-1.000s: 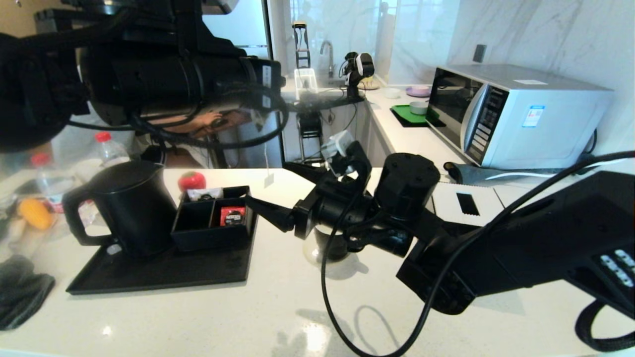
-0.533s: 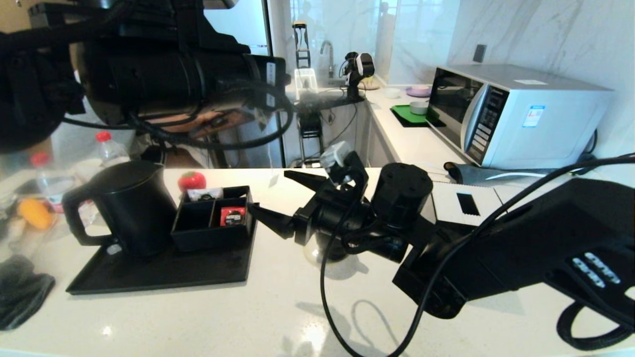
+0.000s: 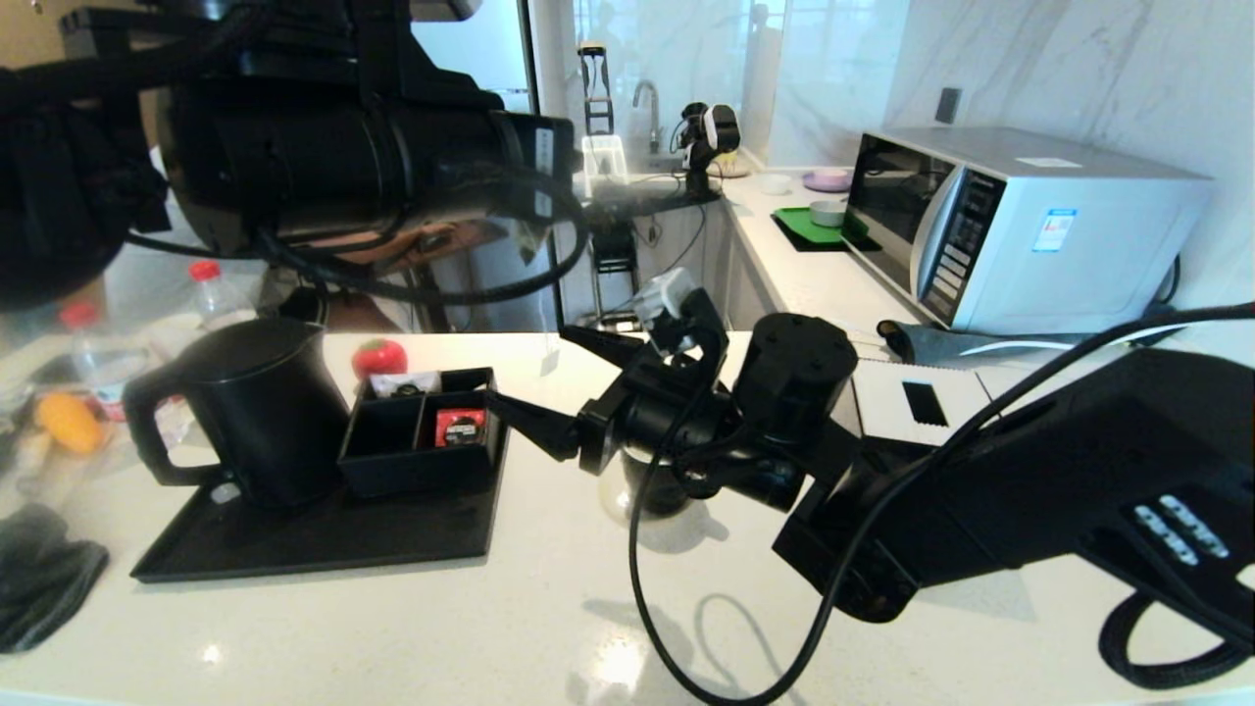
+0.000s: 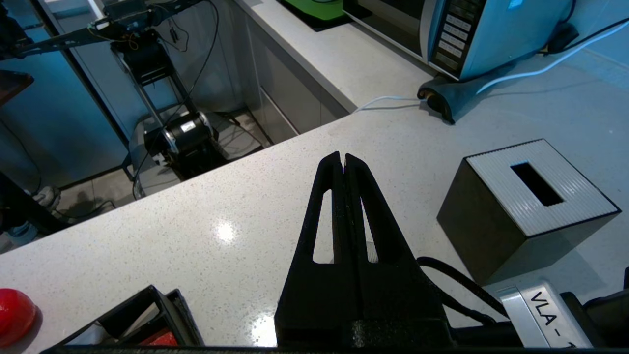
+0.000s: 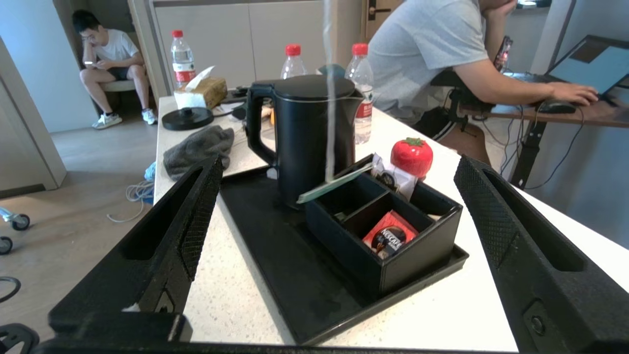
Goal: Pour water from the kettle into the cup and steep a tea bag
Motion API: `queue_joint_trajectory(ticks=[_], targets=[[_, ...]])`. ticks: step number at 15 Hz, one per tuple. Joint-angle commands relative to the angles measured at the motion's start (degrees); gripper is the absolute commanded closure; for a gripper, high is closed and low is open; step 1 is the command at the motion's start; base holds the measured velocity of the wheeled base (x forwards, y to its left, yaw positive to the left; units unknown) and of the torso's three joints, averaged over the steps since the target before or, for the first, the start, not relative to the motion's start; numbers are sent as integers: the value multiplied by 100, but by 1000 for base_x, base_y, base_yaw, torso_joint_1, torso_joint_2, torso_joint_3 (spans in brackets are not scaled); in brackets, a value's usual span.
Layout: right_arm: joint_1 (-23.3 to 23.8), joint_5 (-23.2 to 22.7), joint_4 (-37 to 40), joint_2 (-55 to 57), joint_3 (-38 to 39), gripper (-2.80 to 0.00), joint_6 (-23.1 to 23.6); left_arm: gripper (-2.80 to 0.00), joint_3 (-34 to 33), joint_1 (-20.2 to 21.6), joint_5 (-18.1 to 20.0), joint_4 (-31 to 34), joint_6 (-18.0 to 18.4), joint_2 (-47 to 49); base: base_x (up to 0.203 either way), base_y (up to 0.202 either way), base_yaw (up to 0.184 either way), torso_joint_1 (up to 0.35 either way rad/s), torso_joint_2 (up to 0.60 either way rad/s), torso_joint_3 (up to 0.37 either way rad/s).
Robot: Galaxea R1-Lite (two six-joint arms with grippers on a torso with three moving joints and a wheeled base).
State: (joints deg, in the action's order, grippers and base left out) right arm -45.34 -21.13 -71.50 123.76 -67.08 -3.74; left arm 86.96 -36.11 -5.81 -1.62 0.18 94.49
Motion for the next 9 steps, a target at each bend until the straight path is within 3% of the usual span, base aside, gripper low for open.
queue_joint_trajectory(ticks=[1,9], targets=[[12,-255,-69,-27,-7,-280,4,0,-13,-1,1,-5,-47,17,0,0,0,0,0,0],[69,-419,-136,-18,-42,-280,14,0,-12,-1,1,-5,-89,17,0,0,0,0,0,0]])
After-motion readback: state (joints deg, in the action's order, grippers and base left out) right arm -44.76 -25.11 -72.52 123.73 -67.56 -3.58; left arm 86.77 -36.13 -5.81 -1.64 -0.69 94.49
